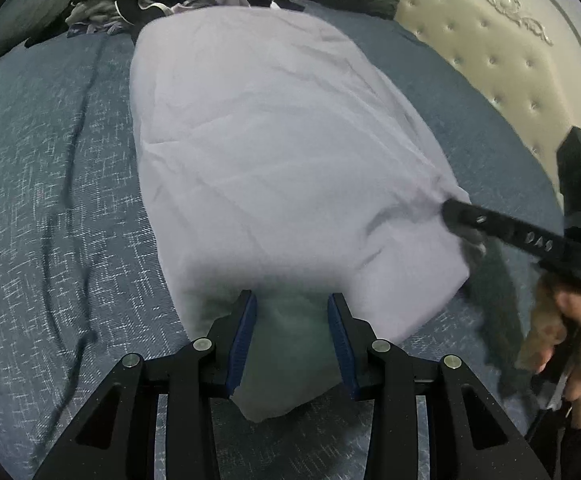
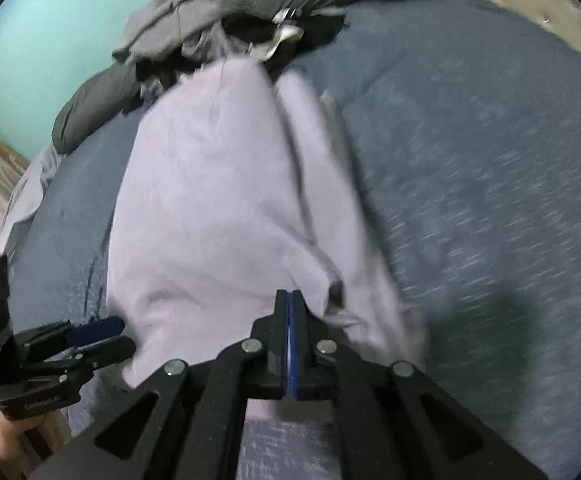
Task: Fold clothes
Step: 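Fold the grasped jacket edge over the bundle with the right tool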
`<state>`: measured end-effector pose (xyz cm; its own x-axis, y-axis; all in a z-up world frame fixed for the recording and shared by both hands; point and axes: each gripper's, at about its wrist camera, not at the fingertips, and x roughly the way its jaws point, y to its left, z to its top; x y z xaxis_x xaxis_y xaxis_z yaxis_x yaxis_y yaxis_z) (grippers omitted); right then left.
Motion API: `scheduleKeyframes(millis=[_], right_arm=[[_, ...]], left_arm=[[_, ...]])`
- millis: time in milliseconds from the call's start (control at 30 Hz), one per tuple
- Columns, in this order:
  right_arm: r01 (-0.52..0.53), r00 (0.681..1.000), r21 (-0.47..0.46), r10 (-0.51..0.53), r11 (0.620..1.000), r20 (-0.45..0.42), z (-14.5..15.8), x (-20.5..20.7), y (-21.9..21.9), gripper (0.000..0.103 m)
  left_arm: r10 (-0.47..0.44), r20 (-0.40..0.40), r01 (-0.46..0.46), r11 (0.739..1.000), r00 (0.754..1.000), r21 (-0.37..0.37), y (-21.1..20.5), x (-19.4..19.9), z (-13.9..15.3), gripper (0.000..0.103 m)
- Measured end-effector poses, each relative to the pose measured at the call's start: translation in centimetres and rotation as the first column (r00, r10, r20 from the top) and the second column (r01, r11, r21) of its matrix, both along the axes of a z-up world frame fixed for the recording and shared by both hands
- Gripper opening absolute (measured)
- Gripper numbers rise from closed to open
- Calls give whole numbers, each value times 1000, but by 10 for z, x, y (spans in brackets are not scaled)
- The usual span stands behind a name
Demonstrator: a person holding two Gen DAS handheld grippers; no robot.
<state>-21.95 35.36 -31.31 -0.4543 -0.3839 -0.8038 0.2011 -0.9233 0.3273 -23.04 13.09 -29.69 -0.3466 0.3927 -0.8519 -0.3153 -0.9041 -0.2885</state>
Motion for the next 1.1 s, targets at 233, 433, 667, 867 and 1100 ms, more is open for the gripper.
scheduleKeyframes(millis=[233, 433, 667, 867, 1100], right_arm=[[12, 1000, 52, -12, 999, 9, 6, -6, 5, 0], [7, 1000, 69, -9, 998, 23, 6, -17, 0, 0], [-89, 994, 42, 92, 995, -66, 53, -29, -31, 0], [-204, 979, 20, 204, 979, 13, 32, -60, -76, 0], [-226, 969, 115, 212, 967, 123, -27, -90, -91, 0]], left_arm=[[6, 5, -6, 1000, 1000, 4, 1, 2, -1, 40], [1, 5, -1, 1000, 1000, 13, -2, -3, -1, 40], [70, -33, -67, 995, 997, 78, -23, -8, 19, 40], [43, -19, -42, 997, 999, 63, -40, -19, 20, 40], [34, 25, -36, 994, 999, 107, -41, -31, -2, 40]])
